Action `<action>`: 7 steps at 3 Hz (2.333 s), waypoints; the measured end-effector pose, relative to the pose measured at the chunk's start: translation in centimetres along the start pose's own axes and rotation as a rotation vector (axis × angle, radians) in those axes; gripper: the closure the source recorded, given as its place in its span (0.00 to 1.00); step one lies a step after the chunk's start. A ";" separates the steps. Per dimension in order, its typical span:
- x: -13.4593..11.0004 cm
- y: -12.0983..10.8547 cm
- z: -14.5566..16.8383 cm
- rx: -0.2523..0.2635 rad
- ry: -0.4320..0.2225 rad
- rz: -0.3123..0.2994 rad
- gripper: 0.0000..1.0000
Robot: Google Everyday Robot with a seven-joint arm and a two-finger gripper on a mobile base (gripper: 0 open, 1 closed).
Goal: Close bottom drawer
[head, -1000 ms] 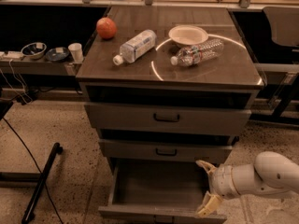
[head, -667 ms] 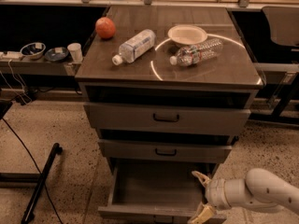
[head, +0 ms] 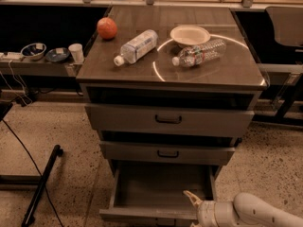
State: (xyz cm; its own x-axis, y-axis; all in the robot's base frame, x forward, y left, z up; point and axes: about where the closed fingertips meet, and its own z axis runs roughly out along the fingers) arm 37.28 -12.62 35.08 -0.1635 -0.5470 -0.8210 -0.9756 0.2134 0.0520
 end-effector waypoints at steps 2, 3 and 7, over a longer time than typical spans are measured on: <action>3.7 -0.2 0.9 0.038 0.025 0.004 0.15; 10.1 -0.4 2.4 0.092 0.064 -0.018 0.39; 16.5 -3.7 7.2 0.186 0.150 -0.100 1.00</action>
Offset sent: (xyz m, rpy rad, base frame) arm -0.0079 -0.0506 -0.1217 -0.1058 -0.0476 -0.1150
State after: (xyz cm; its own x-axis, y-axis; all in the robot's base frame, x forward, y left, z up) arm 39.24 -16.61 17.24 -0.1007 -0.6842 -0.7223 -0.9464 0.2899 -0.1426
